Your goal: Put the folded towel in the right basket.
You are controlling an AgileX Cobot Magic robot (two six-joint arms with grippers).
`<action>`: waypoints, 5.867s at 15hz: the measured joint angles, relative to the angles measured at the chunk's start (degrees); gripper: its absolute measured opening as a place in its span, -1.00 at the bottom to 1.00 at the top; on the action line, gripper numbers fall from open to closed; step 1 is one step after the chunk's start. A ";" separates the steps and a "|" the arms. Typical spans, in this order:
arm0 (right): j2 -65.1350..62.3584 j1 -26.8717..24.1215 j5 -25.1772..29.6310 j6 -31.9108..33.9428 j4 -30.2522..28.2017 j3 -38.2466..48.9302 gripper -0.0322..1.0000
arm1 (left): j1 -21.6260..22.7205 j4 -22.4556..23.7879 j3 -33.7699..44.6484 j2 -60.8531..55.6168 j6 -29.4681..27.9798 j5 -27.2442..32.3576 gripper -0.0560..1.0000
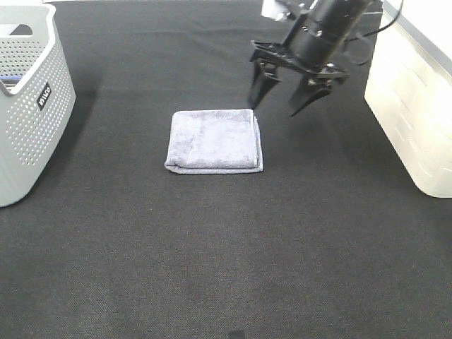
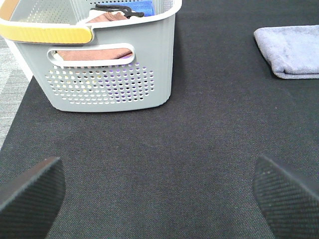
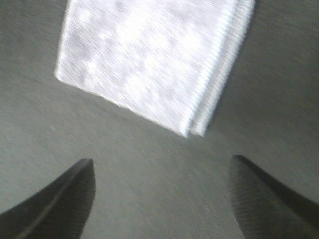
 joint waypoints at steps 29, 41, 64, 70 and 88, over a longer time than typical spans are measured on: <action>27.22 -3.55 2.29 -6.82 13.92 -23.72 -0.05 | 0.00 0.00 0.00 0.00 0.00 0.00 0.95; 18.22 -3.50 2.23 -14.95 15.93 -23.72 -0.83 | 0.00 0.00 0.00 0.00 0.00 0.00 0.95; -11.97 -26.53 2.75 -3.04 -17.02 -22.35 -0.83 | 0.00 0.00 0.00 0.00 0.00 0.00 0.95; -8.88 -31.34 2.69 -2.64 -16.56 -13.41 -0.76 | 0.00 0.00 0.00 0.00 0.00 0.00 0.95; -17.02 -20.11 2.58 1.66 -18.22 -10.66 0.29 | 0.00 0.00 0.00 0.00 0.00 0.00 0.95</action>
